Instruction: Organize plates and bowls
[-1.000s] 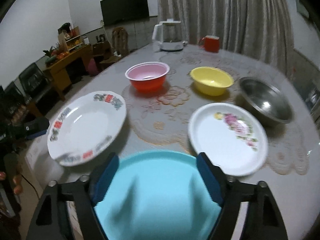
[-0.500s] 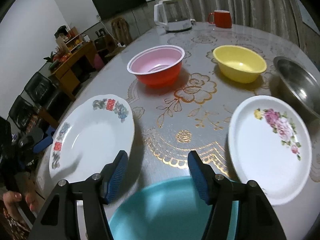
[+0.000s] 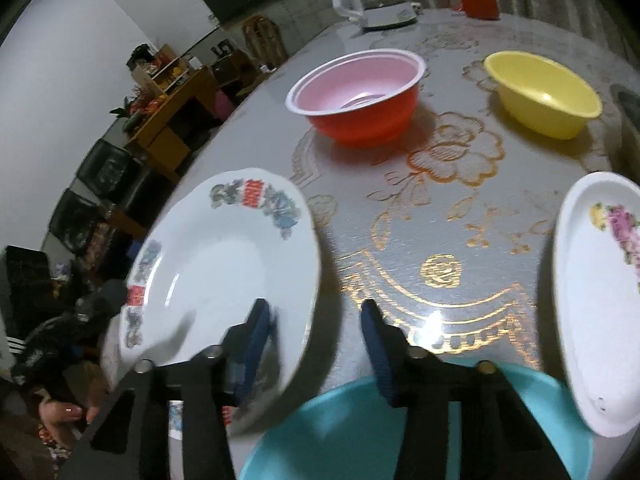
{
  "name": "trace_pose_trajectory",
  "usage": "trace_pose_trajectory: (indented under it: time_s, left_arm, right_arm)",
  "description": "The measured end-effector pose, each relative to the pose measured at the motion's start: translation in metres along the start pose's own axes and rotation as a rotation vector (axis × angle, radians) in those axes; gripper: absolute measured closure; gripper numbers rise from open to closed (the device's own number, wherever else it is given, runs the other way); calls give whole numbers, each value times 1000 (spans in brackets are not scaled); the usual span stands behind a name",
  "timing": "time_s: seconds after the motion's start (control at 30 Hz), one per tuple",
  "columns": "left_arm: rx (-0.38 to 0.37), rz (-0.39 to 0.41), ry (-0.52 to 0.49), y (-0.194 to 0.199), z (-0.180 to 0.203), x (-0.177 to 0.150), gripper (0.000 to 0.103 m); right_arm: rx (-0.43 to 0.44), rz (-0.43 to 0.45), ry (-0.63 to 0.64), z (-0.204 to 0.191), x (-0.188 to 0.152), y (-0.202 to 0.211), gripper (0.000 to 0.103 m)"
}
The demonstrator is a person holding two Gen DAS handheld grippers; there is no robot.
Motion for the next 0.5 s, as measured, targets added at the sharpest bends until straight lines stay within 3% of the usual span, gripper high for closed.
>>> trace_pose_trajectory:
  time_s: [0.17, 0.4, 0.5]
  left_arm:
    - [37, -44, -4, -7, -9, -4, 62]
    - [51, -64, -56, -12, -6, -6, 62]
    - [99, -55, -132, -14, 2, -10, 62]
  right_arm:
    - [39, -13, 19, -7, 4, -10, 73]
    - [57, -30, 44, -10, 12, -19, 78]
    - [44, -31, 80, -17, 13, -22, 80]
Point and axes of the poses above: each gripper's, at about its wrist camera, not at the fingertips, and y roughly against the way its jaws point, z to its right, x to its top, the point moved 4 cm from there along -y, roughly the way its jaws point, and after that the axes turned 11 degrees about y, right-handed, at the moved point
